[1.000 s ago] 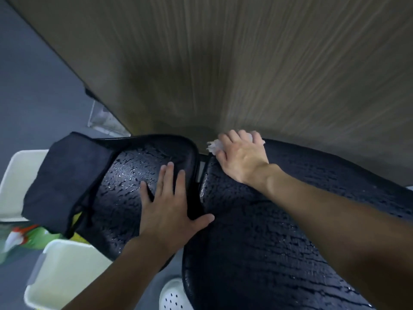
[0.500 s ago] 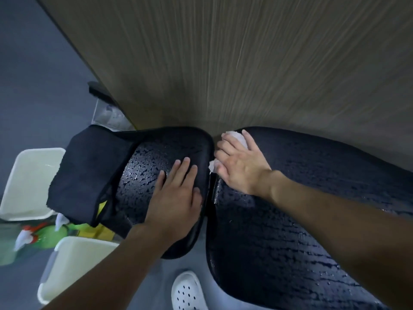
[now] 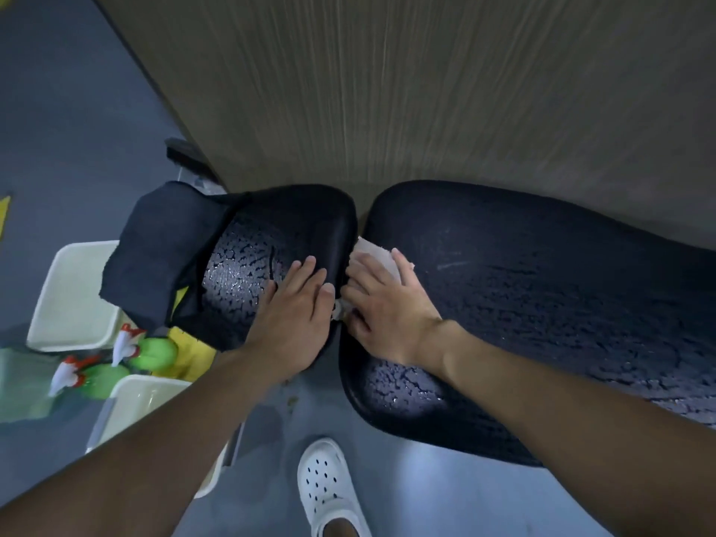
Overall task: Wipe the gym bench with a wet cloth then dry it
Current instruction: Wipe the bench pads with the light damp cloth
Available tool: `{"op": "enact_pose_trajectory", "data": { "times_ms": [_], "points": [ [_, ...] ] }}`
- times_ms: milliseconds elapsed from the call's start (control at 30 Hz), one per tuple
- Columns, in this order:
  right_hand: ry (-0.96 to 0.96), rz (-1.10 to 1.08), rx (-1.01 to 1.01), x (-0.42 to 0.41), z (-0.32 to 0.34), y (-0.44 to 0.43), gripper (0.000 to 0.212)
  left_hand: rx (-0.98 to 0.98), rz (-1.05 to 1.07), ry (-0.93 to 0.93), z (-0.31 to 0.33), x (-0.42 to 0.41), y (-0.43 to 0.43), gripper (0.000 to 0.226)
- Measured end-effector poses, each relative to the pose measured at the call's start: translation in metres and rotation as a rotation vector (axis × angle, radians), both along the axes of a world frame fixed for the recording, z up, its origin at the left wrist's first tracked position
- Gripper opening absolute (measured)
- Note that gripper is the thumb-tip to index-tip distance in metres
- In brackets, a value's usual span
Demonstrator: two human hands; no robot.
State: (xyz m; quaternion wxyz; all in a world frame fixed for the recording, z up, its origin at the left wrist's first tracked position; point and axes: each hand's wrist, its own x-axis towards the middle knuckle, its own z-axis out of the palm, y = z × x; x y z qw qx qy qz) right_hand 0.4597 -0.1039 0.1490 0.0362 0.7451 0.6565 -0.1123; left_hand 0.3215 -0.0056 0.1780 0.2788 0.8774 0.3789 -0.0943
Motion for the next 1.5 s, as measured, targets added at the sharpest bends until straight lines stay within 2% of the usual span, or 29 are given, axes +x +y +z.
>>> {"op": "enact_pose_trajectory", "data": {
  "times_ms": [267, 467, 567, 633, 700, 733, 800, 867, 933, 1033, 1133, 1267, 1500],
  "points": [
    [0.008, 0.219, 0.036, -0.031, -0.011, -0.066, 0.062, -0.069, 0.079, -0.013, 0.013, -0.008, -0.051, 0.052],
    [-0.046, 0.133, -0.102, -0.001, 0.002, -0.143, 0.063, -0.129, -0.034, -0.005, 0.019, 0.004, -0.095, 0.053],
    [-0.024, 0.026, -0.124, 0.016, 0.006, -0.164, 0.065, -0.119, -0.150, 0.029, 0.020, 0.024, -0.106, 0.053],
    [0.001, -0.076, -0.063, 0.028, -0.001, -0.176, 0.066, -0.090, -0.202, 0.080, 0.021, 0.042, -0.111, 0.053],
    [0.033, -0.173, -0.003, 0.041, -0.005, -0.188, 0.057, -0.095, -0.206, 0.083, 0.023, 0.060, -0.112, 0.052],
    [0.067, -0.207, 0.022, 0.047, -0.005, -0.196, 0.053, -0.105, -0.213, 0.063, 0.025, 0.068, -0.114, 0.052],
    [0.155, -0.295, 0.104, 0.059, -0.001, -0.208, 0.061, -0.083, -0.284, 0.041, 0.027, 0.085, -0.118, 0.052],
    [0.347, -0.470, 0.226, 0.067, 0.012, -0.219, 0.061, -0.051, -0.361, 0.029, 0.030, 0.105, -0.128, 0.052],
    [0.525, -0.702, 0.413, 0.069, 0.028, -0.231, 0.049, -0.048, -0.400, 0.014, 0.036, 0.125, -0.144, 0.051],
    [0.678, -1.039, 0.583, 0.080, 0.043, -0.255, 0.021, -0.042, -0.449, -0.003, 0.042, 0.157, -0.175, 0.051],
    [0.727, -1.260, 0.779, 0.105, 0.049, -0.296, 0.018, -0.042, -0.481, 0.000, 0.048, 0.189, -0.215, 0.051],
    [0.728, -1.420, 0.957, 0.152, 0.063, -0.367, 0.018, -0.018, -0.558, -0.009, 0.052, 0.231, -0.283, 0.050],
    [0.624, -1.431, 0.916, 0.247, 0.071, -0.526, 0.022, -0.003, -0.651, -0.039, 0.046, 0.320, -0.440, 0.048]
  ]
}}
